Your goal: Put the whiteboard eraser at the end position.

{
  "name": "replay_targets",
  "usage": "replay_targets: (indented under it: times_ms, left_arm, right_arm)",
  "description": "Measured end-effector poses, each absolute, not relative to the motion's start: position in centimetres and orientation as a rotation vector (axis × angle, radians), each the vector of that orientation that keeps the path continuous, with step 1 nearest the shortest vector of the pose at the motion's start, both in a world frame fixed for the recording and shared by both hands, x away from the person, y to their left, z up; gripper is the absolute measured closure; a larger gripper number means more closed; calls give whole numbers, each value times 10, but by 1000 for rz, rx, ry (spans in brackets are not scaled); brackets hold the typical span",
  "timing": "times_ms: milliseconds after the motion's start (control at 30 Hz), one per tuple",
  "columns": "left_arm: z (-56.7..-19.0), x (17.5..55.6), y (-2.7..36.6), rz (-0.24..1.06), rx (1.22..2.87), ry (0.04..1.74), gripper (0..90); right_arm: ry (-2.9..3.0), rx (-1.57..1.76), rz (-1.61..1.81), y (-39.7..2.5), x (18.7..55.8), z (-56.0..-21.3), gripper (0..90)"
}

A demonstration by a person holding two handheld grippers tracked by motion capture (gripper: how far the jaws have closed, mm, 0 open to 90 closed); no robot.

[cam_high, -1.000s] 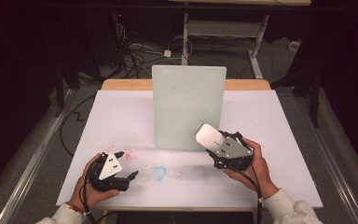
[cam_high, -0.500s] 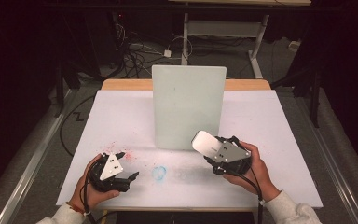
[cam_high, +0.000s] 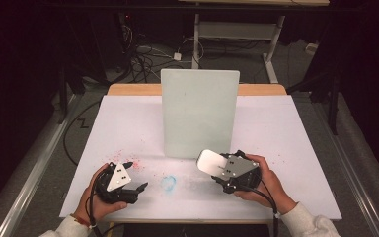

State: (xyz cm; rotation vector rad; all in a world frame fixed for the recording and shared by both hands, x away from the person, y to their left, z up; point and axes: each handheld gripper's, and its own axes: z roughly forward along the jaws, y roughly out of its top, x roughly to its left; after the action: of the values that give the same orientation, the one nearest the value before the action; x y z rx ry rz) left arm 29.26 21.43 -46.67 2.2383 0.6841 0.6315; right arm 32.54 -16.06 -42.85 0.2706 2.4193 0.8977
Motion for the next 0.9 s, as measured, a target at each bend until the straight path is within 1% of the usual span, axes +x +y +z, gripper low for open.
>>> replay_targets:
  times_ms: [500,900]
  left_arm:
    - [-467,291,212,633,2253,672,186]
    - [-468,292,211,633,2258,668,188]
  right_arm:
    - [2538,177,835,-148,325,-435,307]
    - [2679,107,765,-132,334,-442,308]
